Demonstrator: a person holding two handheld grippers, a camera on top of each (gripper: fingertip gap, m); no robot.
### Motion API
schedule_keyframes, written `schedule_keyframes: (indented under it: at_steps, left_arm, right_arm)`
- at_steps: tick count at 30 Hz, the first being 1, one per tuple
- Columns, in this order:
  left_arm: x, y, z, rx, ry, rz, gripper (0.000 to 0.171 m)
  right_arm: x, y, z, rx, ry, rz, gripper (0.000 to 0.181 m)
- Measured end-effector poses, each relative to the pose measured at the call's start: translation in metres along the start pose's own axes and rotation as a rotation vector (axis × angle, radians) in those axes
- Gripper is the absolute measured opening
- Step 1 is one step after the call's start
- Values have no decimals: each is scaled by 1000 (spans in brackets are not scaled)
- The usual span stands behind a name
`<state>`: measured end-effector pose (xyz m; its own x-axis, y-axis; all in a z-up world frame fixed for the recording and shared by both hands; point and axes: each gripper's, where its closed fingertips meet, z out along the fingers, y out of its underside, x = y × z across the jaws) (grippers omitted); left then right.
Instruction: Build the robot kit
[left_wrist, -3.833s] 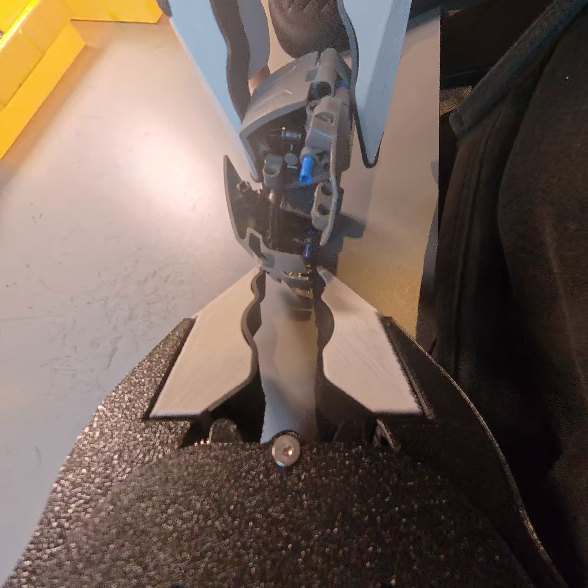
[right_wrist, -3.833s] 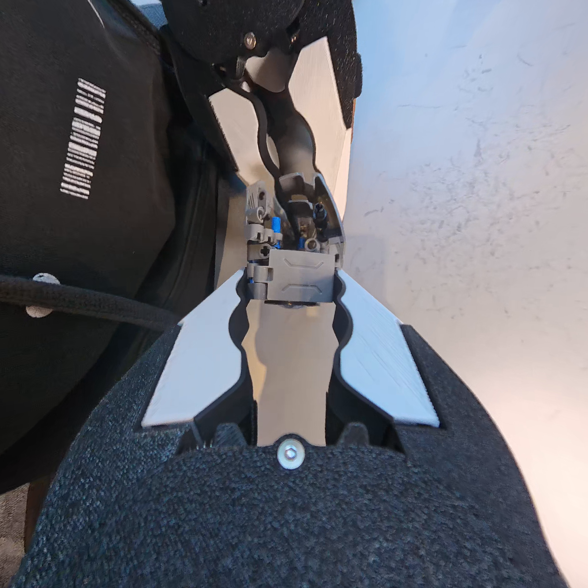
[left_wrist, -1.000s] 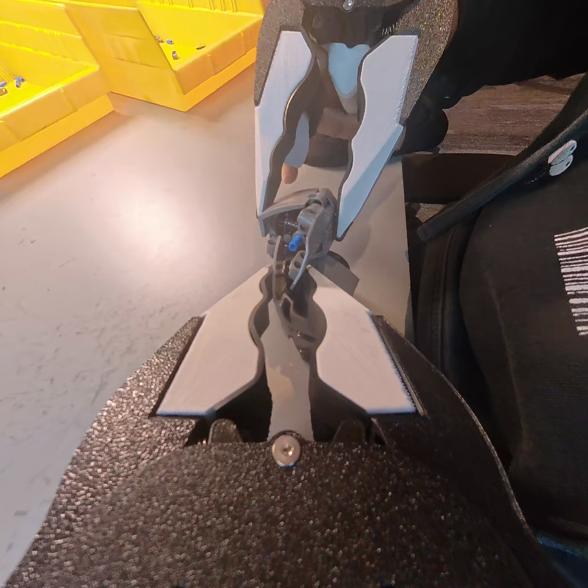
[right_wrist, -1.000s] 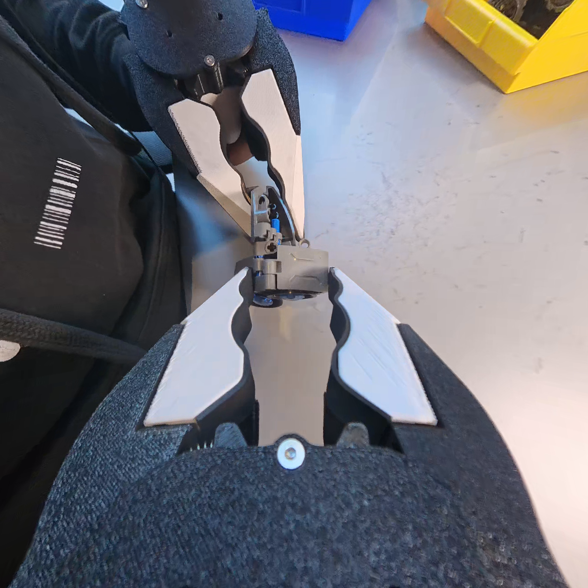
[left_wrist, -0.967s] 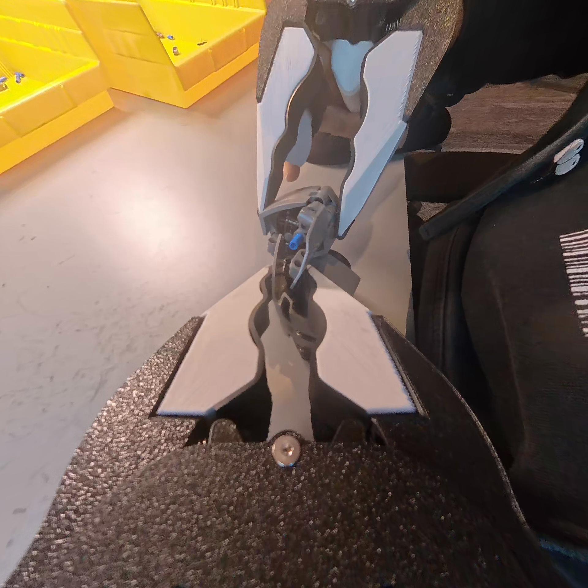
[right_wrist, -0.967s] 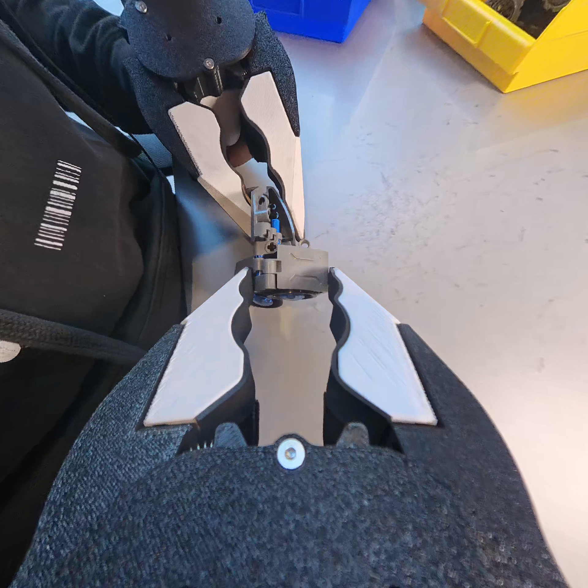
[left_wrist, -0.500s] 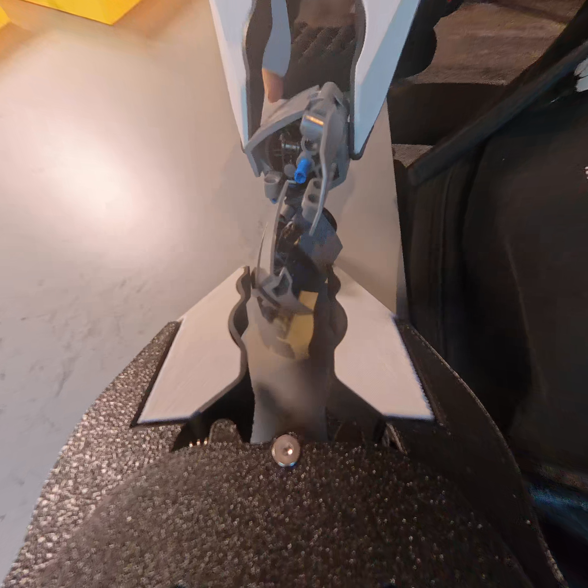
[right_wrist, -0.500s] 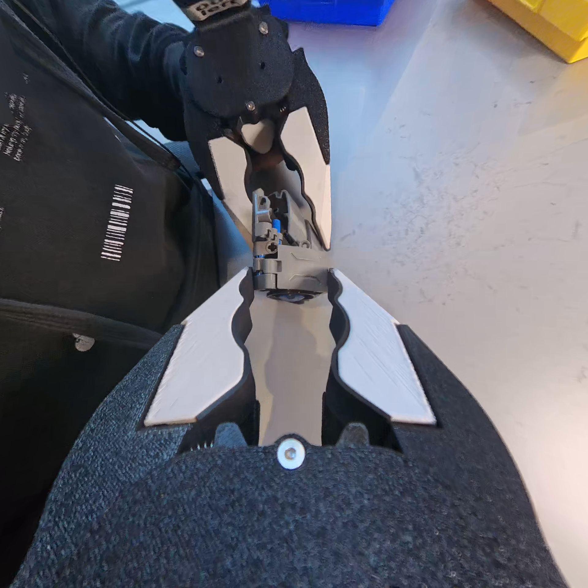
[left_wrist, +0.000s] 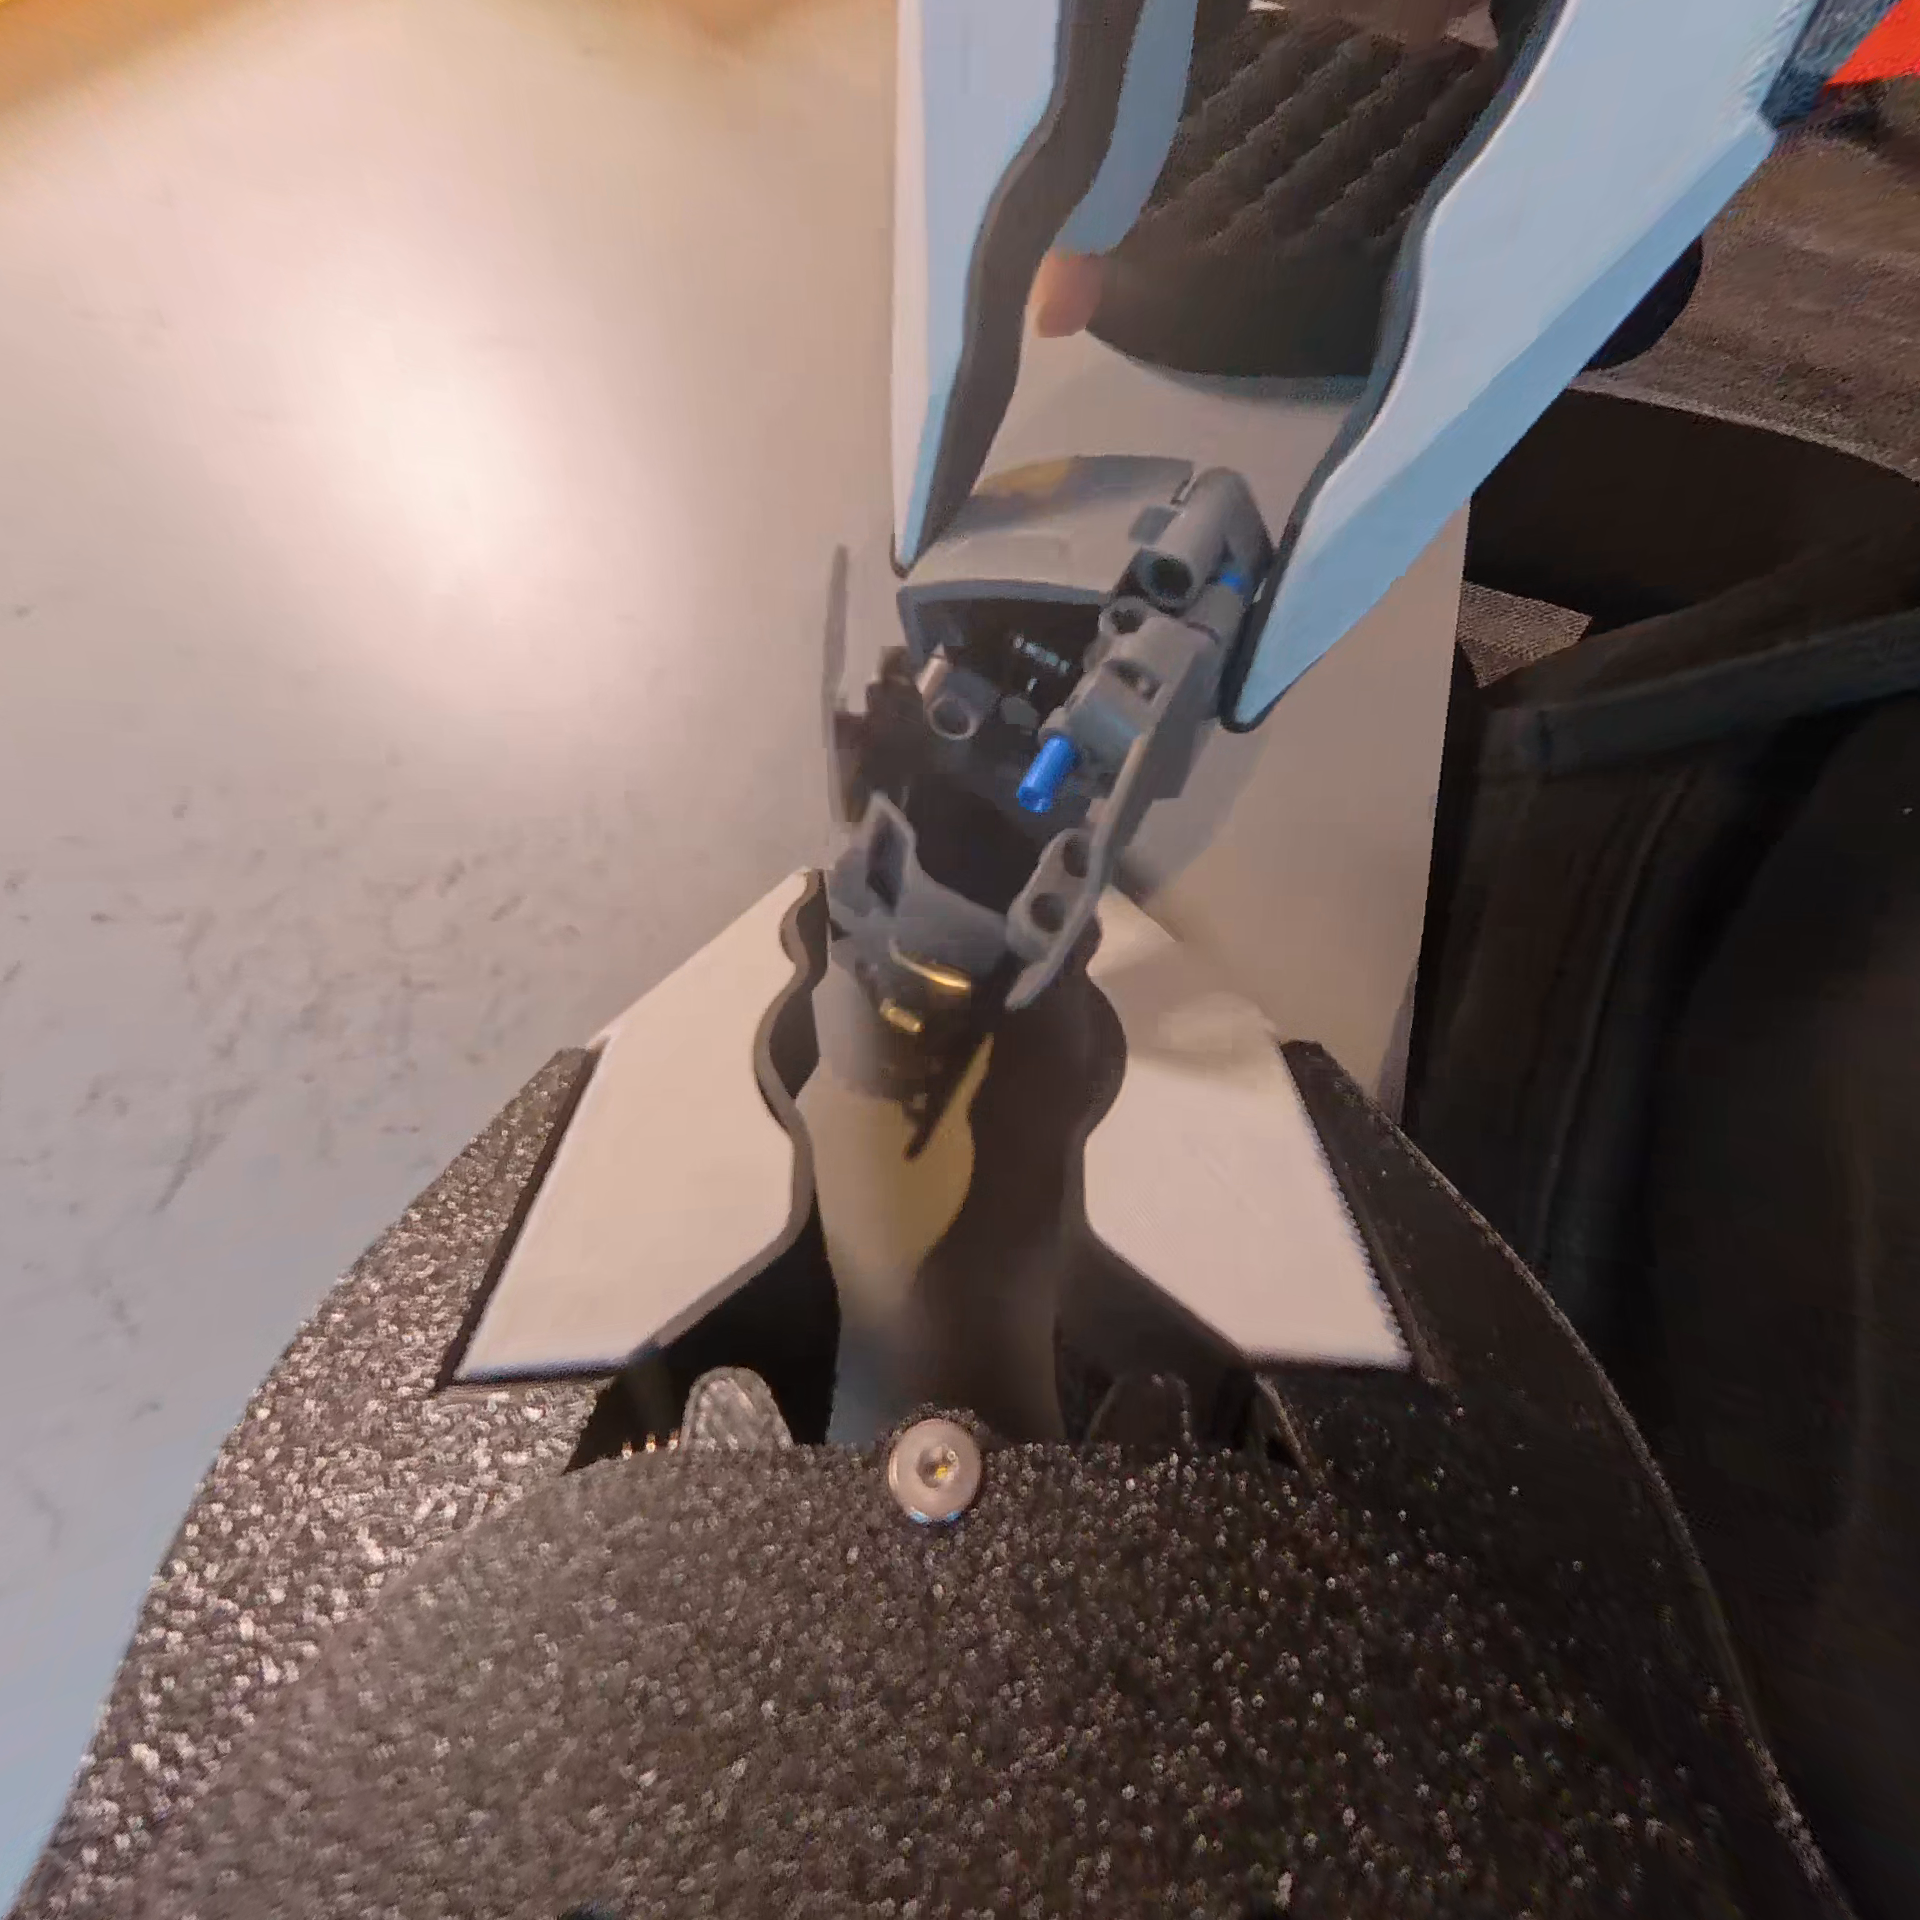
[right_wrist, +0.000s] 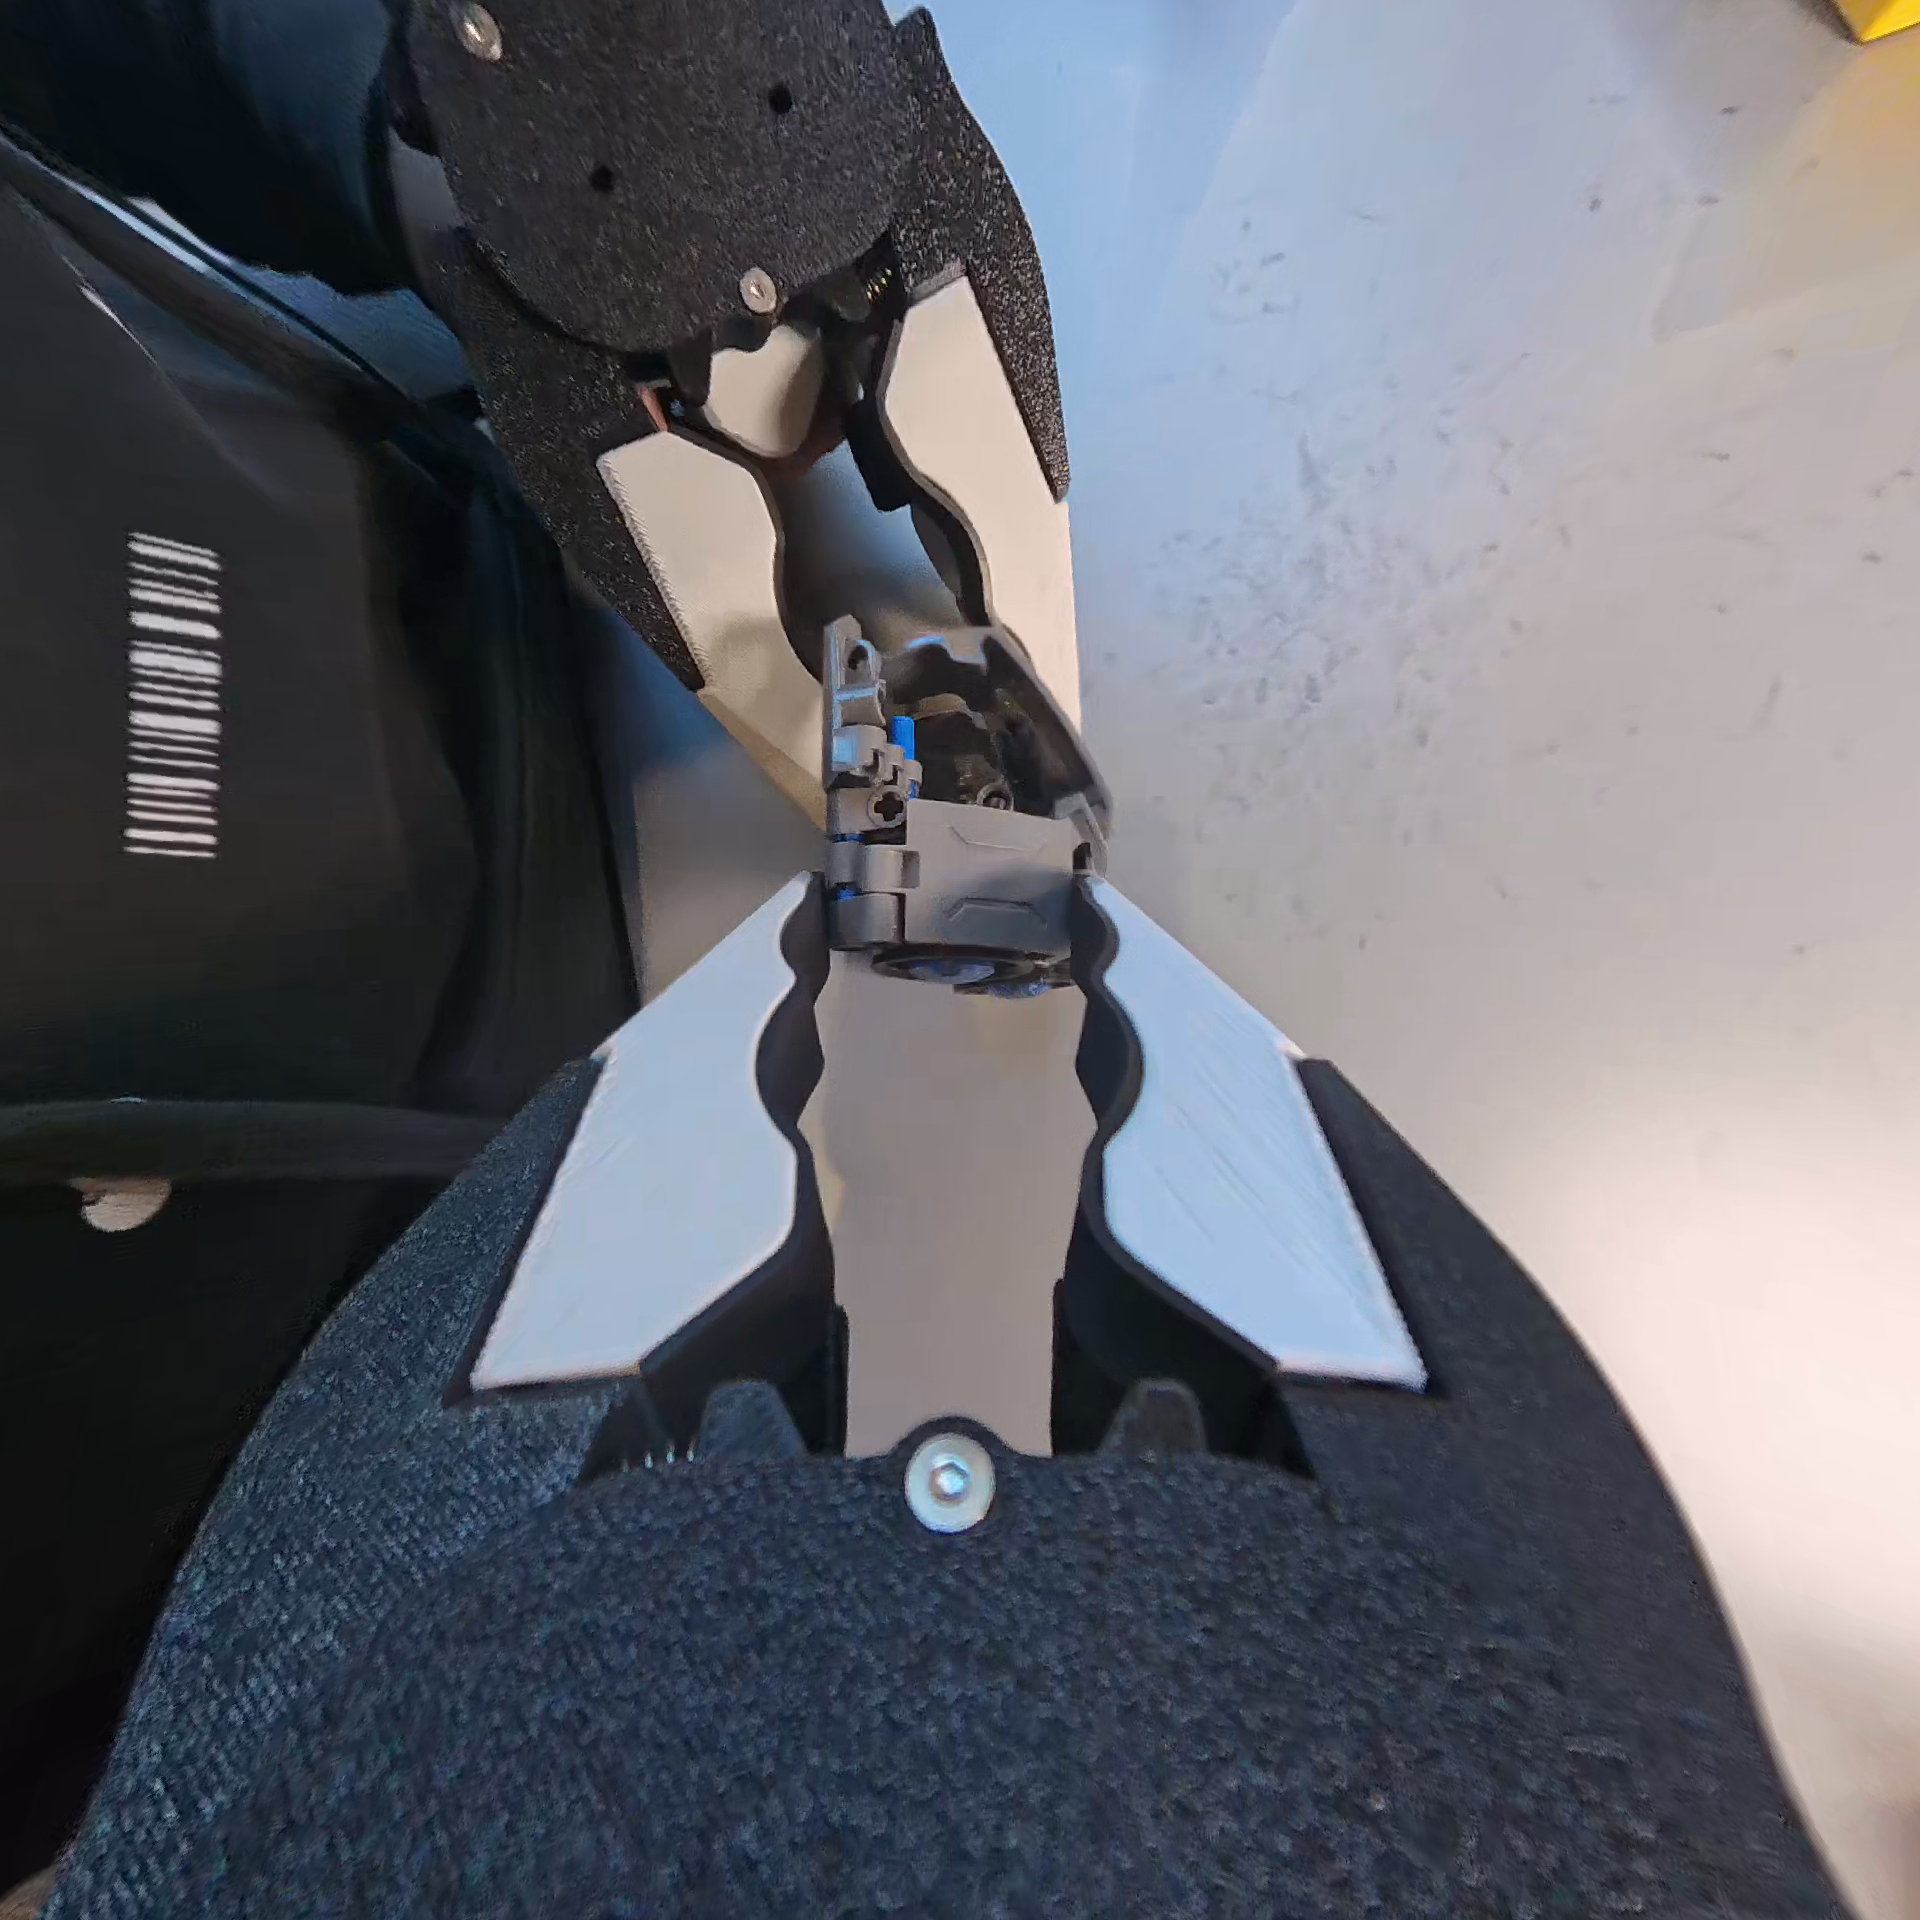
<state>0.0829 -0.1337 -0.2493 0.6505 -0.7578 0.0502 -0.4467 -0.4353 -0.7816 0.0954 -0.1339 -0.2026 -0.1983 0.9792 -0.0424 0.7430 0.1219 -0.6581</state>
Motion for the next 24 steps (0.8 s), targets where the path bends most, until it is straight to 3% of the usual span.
schedule_keyframes:
  at_steps: [11,18,24]
  left_arm:
    - [-9,-5,-5,37,-26,45,25]
    - [-11,-4,-2,28,-127,150,24]
    - [-11,-5,-2,28,-119,150,24]
  right_arm:
    - [10,-5,-9,-32,-9,-66,45]
    - [12,-3,-9,-77,-49,-60,44]
    - [13,-1,-8,-143,-54,-71,44]
